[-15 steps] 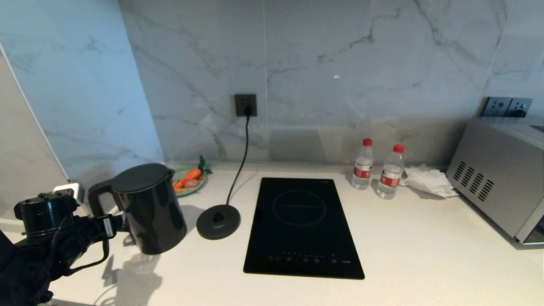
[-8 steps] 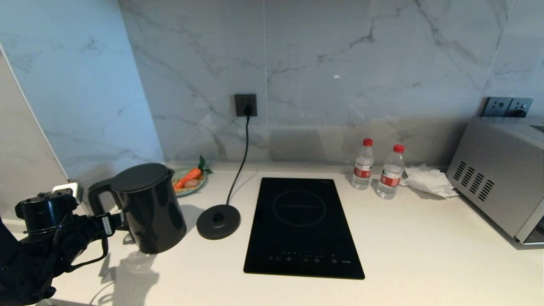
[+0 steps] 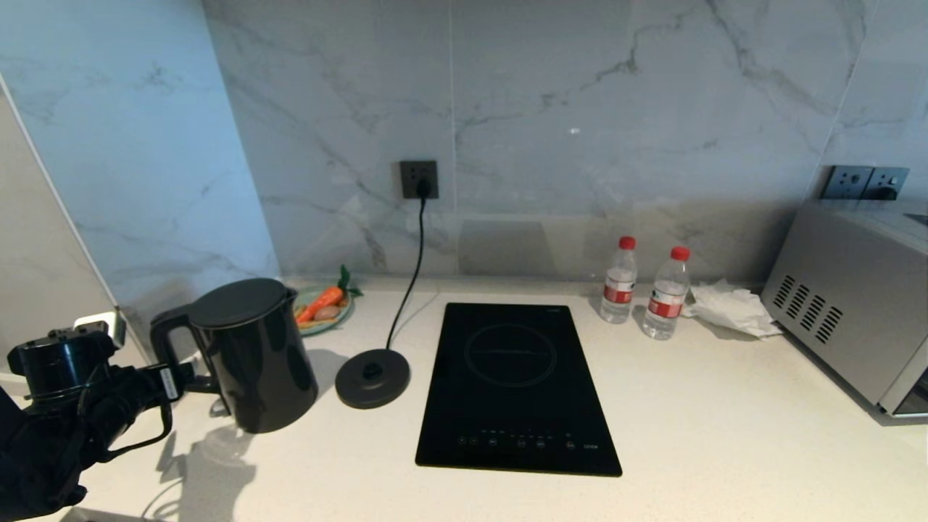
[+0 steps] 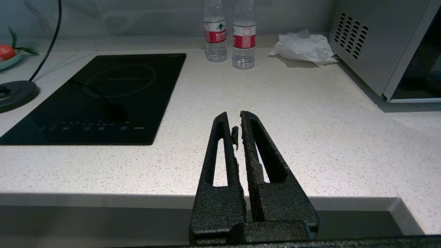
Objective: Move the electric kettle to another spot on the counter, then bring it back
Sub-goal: Grab the kettle
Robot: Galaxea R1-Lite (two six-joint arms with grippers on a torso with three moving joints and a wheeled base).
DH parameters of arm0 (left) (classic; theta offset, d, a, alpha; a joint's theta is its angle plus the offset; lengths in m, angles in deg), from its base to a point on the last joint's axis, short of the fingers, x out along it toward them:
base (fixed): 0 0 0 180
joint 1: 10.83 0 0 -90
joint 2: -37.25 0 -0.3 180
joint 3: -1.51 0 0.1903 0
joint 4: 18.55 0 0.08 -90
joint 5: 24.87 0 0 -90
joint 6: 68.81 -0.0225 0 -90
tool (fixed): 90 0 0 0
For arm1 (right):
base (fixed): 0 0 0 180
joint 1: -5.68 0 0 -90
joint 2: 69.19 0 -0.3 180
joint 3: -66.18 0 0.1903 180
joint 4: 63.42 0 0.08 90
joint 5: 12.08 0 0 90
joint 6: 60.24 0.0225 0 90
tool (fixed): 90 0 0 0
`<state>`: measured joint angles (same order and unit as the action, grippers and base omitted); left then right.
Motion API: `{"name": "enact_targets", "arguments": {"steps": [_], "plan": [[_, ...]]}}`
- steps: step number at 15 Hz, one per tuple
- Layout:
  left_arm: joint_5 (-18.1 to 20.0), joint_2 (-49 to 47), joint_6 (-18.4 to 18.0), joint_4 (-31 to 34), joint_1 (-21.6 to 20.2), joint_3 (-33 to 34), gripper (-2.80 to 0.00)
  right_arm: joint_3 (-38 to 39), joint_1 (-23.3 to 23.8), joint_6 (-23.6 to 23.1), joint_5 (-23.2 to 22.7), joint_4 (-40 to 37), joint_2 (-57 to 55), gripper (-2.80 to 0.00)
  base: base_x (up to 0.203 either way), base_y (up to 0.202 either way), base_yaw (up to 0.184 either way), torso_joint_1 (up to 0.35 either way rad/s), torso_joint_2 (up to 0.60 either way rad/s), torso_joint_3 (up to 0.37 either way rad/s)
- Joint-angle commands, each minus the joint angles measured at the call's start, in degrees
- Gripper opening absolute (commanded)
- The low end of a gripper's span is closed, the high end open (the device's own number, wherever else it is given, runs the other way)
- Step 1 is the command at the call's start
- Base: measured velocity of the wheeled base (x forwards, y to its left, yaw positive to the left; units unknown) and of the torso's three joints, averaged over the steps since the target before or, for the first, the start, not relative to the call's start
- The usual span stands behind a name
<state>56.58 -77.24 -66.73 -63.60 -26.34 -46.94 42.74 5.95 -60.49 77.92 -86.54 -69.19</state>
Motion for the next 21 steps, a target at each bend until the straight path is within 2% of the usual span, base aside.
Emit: {"name": "enact_targets", "arguments": {"steps": [1, 12, 21], "plan": [[0.02, -0.05, 0.17, -0.4, 0.13, -1.02, 0.0, -0.01, 0.0, -0.02, 0.0, 0.02, 0.0, -2.8, 0.0, 0.0, 0.0, 0.0, 0.0, 0.0], [-0.42, -4.41, 0.01, -4.08, -0.3, -2.72, 0.0, 0.07, 0.0, -0.02, 0.0, 0.02, 0.0, -2.8, 0.0, 0.0, 0.0, 0.0, 0.0, 0.0], [-0.68, -5.55, 0.11, -4.18, 0.81, -5.23, 0.0, -0.01, 0.0, -0.02, 0.0, 0.02, 0.0, -2.8, 0.0, 0.0, 0.0, 0.0, 0.0, 0.0]]}}
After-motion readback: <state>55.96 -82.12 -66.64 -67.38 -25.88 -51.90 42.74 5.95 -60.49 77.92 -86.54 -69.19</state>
